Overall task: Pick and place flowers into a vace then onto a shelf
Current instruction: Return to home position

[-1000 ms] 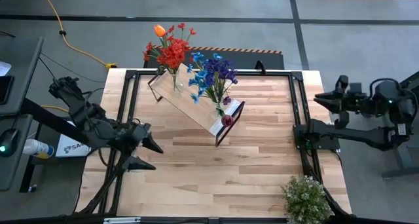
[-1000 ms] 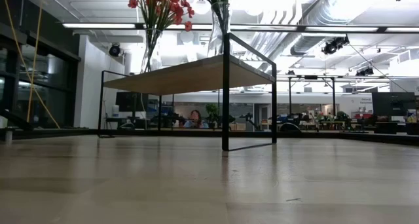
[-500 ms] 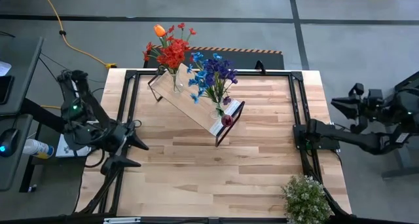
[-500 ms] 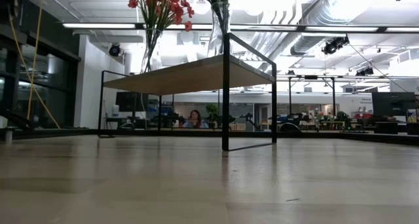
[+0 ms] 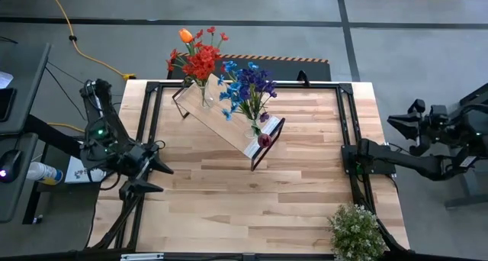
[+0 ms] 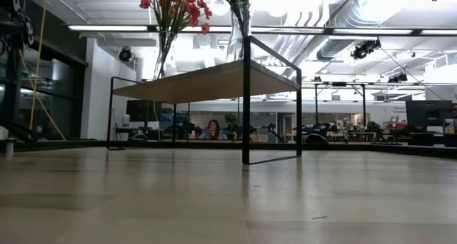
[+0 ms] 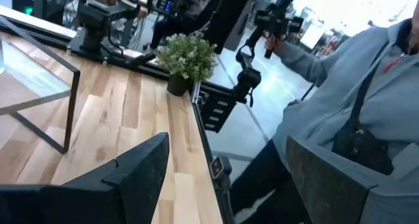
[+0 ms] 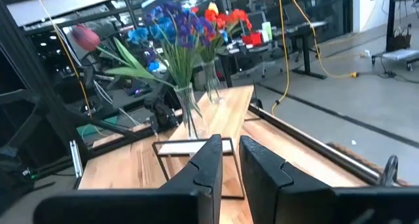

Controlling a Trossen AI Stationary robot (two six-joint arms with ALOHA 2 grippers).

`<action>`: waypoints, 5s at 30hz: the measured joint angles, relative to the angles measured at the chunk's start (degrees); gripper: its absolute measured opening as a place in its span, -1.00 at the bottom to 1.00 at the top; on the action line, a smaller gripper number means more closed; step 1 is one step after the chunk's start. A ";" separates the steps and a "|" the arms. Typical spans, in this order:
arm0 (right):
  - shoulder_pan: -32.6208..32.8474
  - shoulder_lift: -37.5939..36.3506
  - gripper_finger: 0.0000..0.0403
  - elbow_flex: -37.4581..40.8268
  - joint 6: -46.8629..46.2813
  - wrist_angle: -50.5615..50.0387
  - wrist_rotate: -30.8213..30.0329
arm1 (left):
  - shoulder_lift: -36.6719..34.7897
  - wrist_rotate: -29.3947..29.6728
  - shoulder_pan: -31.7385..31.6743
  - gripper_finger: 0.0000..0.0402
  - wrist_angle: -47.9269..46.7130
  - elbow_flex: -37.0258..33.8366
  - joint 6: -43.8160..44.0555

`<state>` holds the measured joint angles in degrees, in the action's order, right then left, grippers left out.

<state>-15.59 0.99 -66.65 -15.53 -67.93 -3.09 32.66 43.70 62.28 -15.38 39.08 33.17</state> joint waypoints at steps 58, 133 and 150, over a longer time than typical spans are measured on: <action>8.87 -0.61 -0.77 13.70 1.04 12.42 1.78 | -24.47 -47.23 -38.66 0.68 25.45 -31.38 -16.51; 8.87 -0.66 -0.73 62.69 -0.99 70.35 8.75 | -32.26 -40.52 -38.66 0.68 8.35 -35.09 -28.19; 8.88 -0.66 -0.73 62.68 2.10 69.95 7.63 | -29.98 -36.67 -38.71 0.68 10.30 -35.99 -28.45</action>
<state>-6.71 0.34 -3.97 -13.43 2.02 4.54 2.68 7.03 23.57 -5.08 3.09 4.72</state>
